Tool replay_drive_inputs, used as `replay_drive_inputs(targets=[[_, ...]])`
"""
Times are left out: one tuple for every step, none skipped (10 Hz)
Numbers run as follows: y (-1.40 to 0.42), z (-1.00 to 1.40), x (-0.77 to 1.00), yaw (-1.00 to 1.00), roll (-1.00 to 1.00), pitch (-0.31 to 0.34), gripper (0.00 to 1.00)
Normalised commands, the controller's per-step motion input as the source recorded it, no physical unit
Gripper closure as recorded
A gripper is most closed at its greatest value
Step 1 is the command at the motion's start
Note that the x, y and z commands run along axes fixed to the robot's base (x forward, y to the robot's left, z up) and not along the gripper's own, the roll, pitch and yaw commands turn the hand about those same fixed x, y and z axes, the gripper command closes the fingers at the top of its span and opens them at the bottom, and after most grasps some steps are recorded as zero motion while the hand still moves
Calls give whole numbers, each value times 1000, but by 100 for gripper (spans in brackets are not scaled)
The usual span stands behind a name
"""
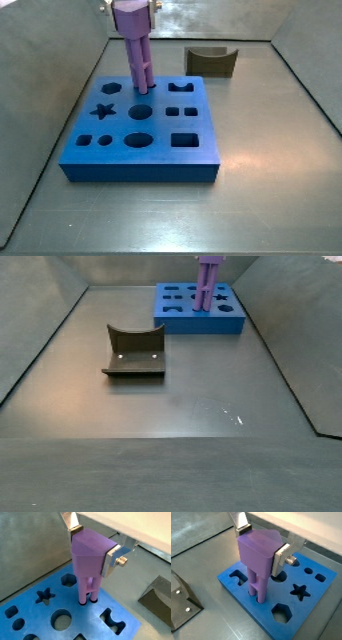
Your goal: Insert the 3 prong object.
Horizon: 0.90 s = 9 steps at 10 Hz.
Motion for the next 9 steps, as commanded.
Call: replay_drive_inputs(targets=[[0, -214, 180, -57, -77, 0, 100], [0, -269, 217, -91, -70, 16, 100], [0, -377, 143, -117, -107, 0, 100], [60, -611, 3, -114, -133, 0, 100], [89, -651, 0, -120, -104, 0, 100], [86, -529, 23, -123, -74, 0, 100], [91, -323, 91, -86, -64, 0, 100], [31, 0, 0, -14, -46, 0, 100], [0, 0, 0, 0, 0, 0, 100]])
